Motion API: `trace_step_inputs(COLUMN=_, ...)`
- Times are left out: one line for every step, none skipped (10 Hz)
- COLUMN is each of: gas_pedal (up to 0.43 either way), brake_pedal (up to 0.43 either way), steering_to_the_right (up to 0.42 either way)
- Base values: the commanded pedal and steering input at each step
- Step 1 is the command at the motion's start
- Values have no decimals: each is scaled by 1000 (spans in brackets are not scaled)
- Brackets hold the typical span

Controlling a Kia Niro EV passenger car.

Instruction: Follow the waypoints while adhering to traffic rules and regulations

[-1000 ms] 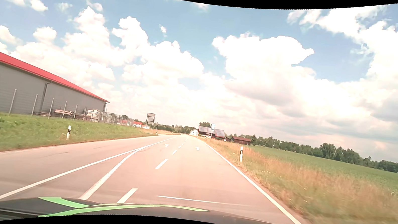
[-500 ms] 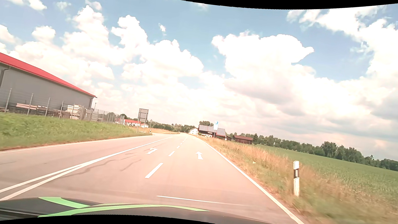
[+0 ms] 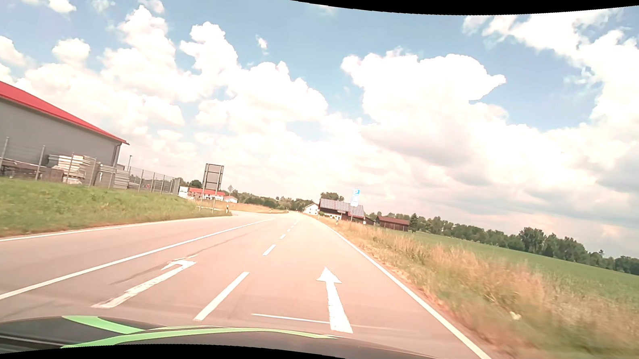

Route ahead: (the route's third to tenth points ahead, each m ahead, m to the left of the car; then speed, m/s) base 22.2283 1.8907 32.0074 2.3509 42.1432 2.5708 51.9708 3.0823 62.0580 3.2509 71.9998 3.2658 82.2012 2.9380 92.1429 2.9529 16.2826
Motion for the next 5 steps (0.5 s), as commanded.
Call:
trace_step_inputs(gas_pedal=177, brake_pedal=0, steering_to_the_right=-3)
trace_step_inputs(gas_pedal=169, brake_pedal=0, steering_to_the_right=-3)
trace_step_inputs(gas_pedal=157, brake_pedal=0, steering_to_the_right=-3)
trace_step_inputs(gas_pedal=150, brake_pedal=0, steering_to_the_right=-2)
trace_step_inputs(gas_pedal=150, brake_pedal=0, steering_to_the_right=-3)
